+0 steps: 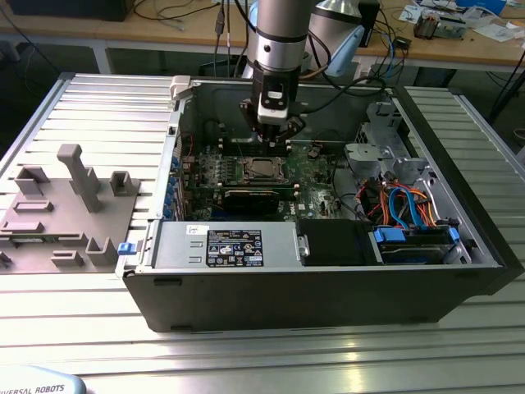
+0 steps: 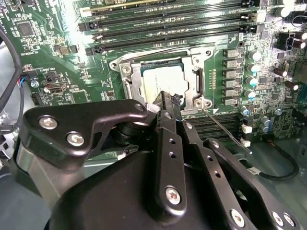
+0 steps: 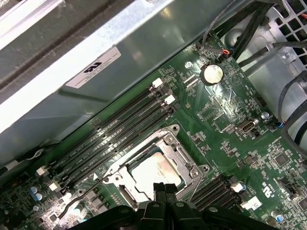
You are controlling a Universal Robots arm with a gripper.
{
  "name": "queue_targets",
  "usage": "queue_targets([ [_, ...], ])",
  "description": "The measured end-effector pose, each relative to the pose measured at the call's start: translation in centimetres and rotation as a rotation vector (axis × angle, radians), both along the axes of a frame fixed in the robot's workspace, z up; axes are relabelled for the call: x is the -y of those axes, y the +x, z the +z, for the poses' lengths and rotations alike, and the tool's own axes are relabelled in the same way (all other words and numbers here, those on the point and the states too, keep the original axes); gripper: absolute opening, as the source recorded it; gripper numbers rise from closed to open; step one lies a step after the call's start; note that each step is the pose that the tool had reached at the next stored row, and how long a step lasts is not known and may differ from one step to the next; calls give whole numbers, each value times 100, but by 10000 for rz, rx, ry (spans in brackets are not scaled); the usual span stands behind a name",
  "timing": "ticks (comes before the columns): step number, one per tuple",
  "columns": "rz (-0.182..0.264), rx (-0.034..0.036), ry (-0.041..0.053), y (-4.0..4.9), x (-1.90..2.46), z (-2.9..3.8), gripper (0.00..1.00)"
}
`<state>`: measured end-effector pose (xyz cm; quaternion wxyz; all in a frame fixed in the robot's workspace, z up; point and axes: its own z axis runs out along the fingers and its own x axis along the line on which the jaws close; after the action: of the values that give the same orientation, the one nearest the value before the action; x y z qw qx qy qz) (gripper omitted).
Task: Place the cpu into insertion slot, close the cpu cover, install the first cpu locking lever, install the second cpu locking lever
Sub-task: 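Install the first cpu locking lever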
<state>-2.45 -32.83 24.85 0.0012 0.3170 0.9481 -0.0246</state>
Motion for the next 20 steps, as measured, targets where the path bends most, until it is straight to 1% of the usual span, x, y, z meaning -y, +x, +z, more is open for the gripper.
queue_targets([
  [6,296,0,1,0,0,0,11],
  [20,646,1,1,0,0,0,11],
])
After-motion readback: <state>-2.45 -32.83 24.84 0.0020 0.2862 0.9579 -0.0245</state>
